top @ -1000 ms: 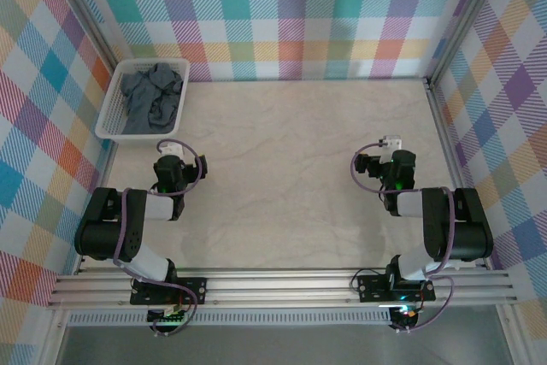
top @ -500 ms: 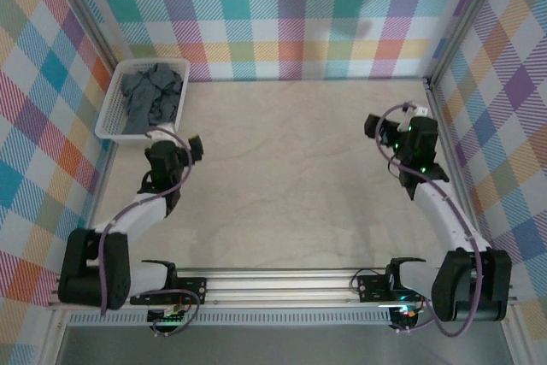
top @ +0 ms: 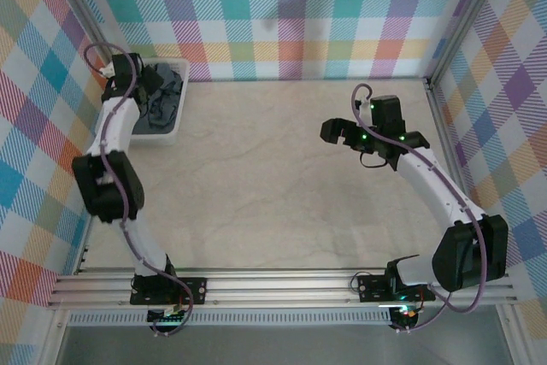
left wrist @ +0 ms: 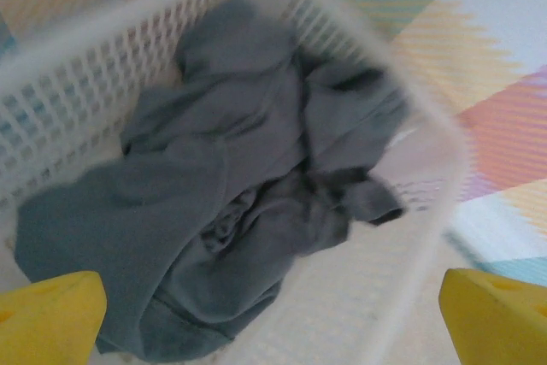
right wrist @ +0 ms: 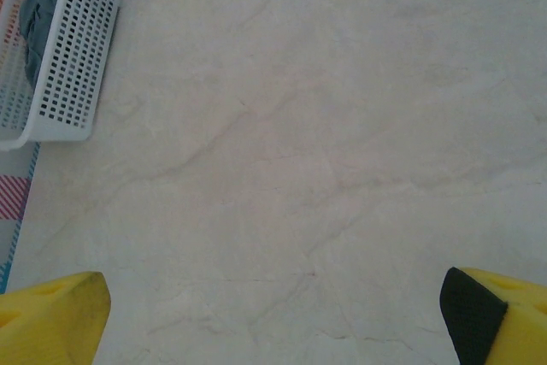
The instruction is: Fold the inside-out t-shirt
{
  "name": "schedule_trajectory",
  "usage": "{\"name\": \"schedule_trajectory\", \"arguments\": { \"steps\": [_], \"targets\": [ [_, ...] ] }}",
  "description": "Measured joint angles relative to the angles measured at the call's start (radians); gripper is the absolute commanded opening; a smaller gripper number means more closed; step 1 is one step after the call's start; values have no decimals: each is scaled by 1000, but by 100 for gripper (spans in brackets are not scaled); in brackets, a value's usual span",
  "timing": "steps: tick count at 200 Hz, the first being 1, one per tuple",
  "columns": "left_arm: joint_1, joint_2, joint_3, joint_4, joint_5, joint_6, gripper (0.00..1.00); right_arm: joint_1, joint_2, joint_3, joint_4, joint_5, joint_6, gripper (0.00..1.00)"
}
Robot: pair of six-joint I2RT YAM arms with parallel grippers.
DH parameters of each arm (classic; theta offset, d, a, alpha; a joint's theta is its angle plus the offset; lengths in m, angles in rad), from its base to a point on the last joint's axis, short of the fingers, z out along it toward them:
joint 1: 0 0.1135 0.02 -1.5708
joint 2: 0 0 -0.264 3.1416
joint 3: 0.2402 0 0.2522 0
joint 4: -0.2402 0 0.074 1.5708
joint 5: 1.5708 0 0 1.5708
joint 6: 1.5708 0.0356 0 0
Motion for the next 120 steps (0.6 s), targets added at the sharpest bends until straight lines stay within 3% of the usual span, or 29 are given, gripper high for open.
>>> {"name": "schedule_trajectory", "arguments": {
  "steps": [42,54,64,74,75,84,120],
  "targets": [
    [64,343,279,-233,106,-34,100,4,-56,-17,-26,-1,0,100],
    [73,399,340,-277,124,-25,95,4,-72,-23,-34,-2,0,100],
    [79,427,375,-306,142,-10,77,4,-83,-29,-41,-2,0,100],
    [82,440,394,-326,161,-10,38,4,-92,-35,-42,-1,0,100],
    [84,440,396,-328,163,-5,38,4,-93,-35,-42,-1,0,100],
    [85,440,403,-341,180,4,0,4,-100,-39,-47,2,0,100],
    [85,440,500,-400,263,49,0,4,-111,-39,-50,3,0,100]
  ]
}}
